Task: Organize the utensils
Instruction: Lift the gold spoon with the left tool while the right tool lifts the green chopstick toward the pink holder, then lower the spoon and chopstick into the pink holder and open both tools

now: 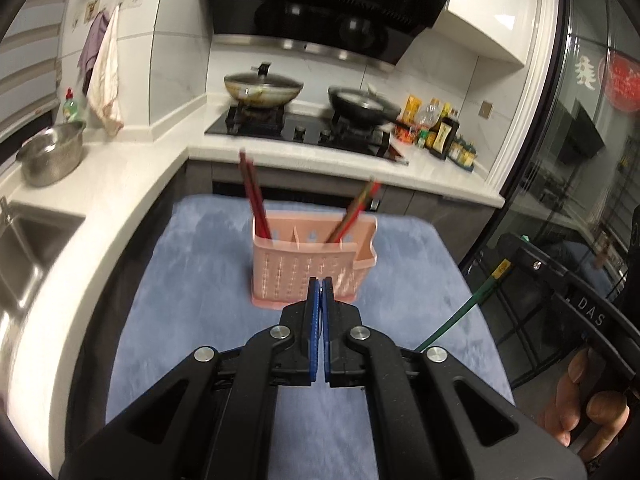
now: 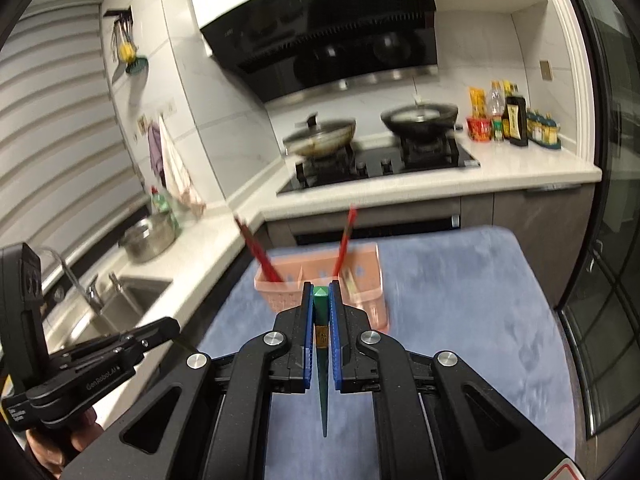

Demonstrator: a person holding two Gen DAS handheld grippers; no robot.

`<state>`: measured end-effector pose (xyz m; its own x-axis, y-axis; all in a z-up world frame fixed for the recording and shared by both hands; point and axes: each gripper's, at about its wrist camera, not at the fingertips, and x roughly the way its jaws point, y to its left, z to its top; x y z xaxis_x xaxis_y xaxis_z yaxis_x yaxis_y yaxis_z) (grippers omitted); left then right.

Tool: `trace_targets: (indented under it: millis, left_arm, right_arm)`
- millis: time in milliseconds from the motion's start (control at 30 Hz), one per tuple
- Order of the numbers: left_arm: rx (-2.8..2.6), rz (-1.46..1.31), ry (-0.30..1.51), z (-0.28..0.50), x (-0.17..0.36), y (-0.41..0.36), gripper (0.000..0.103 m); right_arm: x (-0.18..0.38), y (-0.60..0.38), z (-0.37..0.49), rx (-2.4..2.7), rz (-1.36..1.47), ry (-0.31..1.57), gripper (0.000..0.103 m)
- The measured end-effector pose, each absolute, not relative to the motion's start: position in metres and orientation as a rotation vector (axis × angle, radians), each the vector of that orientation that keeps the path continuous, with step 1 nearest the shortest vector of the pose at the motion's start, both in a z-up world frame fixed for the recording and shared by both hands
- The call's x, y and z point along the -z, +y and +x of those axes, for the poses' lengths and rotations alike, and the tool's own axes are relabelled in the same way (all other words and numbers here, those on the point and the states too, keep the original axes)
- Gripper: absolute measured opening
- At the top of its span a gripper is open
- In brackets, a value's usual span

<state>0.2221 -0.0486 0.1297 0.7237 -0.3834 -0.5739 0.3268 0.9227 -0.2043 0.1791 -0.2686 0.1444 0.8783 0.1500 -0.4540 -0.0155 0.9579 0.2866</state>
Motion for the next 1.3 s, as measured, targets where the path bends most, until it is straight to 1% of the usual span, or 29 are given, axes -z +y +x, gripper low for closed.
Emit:
trace_targets:
  millis: [267,400,533,767,1000,1200,1267,1300]
  left_arm:
    - [0.394,-0.119,0.591,0.285,-0.173,-0.058,0.001]
    - [0.398,-0.154,0.610,0.316,-0.176,-0.060,0.001]
    - [0.377,-0.167,0.628,0.343,-0.167,-0.060,0.001]
    - [0.339,-0.165,0.672,0.376,-0.138,-0.061,0.001]
    - [0.318,-0.167,0.743,0.395,-0.101,-0.061,0.001]
    - [0.310,-0.151,0.738,0.398,-0.092,-0.064,0.001]
    - [0.293,-0.139,0.725,0.397,-0.091,-0.064,0.005]
    - [0.286,-0.138,0.724,0.397,-0.092,-0.064,0.013]
  right_arm:
    - [-0.195,-0.285,0.236,-0.085,0.325,0.365,0.007]
    - [-0.209,-0.288,0.270,-0.076,0.336,0.326,0.007]
    - [-0.212,-0.288,0.298,-0.073,0.339,0.308,0.007]
    - [-0.193,-0.285,0.334,-0.070,0.331,0.351,0.007]
    - [-0.154,-0.284,0.356,-0.070,0.331,0.447,0.007]
    - [-0.136,-0.280,0.363,-0.062,0.310,0.497,0.007]
    - [-0.133,-0.280,0.365,-0.065,0.315,0.508,0.008]
    - [-0.132,-0.281,0.365,-0.063,0.317,0.511,0.008]
